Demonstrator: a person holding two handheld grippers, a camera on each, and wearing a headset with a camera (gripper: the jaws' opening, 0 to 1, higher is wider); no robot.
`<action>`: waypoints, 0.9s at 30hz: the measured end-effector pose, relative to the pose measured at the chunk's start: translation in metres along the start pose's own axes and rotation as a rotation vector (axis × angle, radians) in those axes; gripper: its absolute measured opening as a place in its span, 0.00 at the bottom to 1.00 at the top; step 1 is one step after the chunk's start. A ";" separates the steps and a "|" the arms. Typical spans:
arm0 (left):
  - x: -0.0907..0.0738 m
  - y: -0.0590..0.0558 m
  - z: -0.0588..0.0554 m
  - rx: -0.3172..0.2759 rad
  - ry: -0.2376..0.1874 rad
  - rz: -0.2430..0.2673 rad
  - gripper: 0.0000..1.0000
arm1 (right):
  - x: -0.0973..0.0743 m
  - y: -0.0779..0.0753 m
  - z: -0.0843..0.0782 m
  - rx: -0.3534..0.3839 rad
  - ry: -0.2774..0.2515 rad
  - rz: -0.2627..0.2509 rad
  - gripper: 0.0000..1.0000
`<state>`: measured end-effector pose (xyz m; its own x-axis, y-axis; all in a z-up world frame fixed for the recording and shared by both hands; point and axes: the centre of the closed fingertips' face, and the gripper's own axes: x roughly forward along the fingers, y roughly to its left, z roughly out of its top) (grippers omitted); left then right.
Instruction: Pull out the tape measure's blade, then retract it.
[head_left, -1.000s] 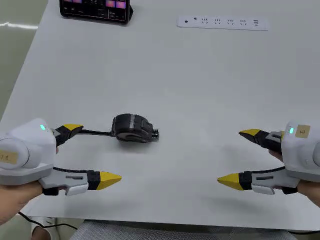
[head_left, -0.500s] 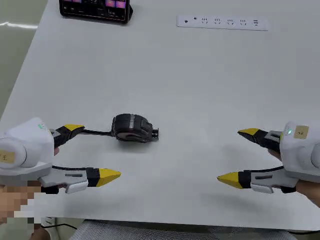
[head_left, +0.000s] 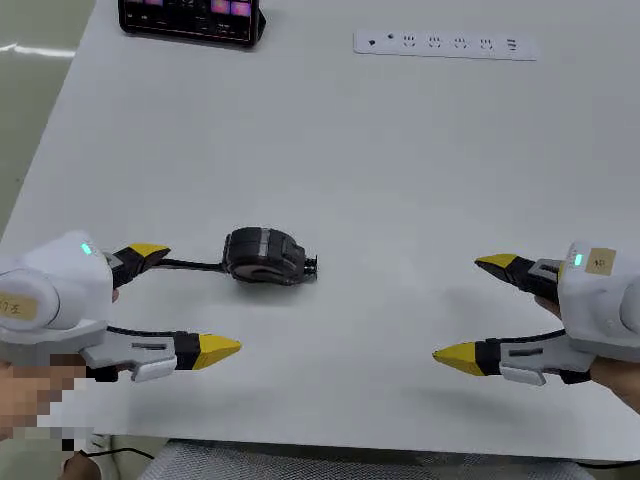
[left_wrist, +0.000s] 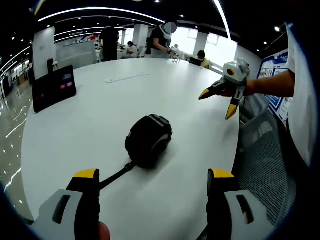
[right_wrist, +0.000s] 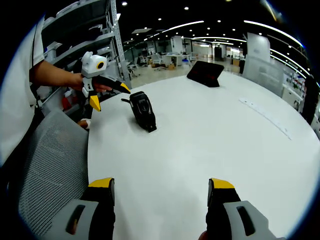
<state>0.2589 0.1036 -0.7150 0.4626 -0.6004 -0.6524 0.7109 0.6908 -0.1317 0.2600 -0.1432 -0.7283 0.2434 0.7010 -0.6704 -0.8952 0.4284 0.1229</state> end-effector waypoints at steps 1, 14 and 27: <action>0.001 0.000 0.001 0.009 0.005 -0.004 0.86 | 0.001 0.000 0.001 -0.003 0.000 0.003 0.75; 0.011 0.005 0.010 0.102 0.041 -0.036 0.85 | 0.008 -0.003 0.010 -0.053 0.014 0.032 0.75; 0.025 0.006 0.010 0.173 0.104 -0.077 0.82 | 0.018 -0.006 0.016 -0.090 0.027 0.054 0.74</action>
<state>0.2802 0.0888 -0.7251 0.3521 -0.5978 -0.7202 0.8266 0.5595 -0.0603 0.2757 -0.1243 -0.7293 0.1849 0.7054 -0.6842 -0.9370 0.3366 0.0937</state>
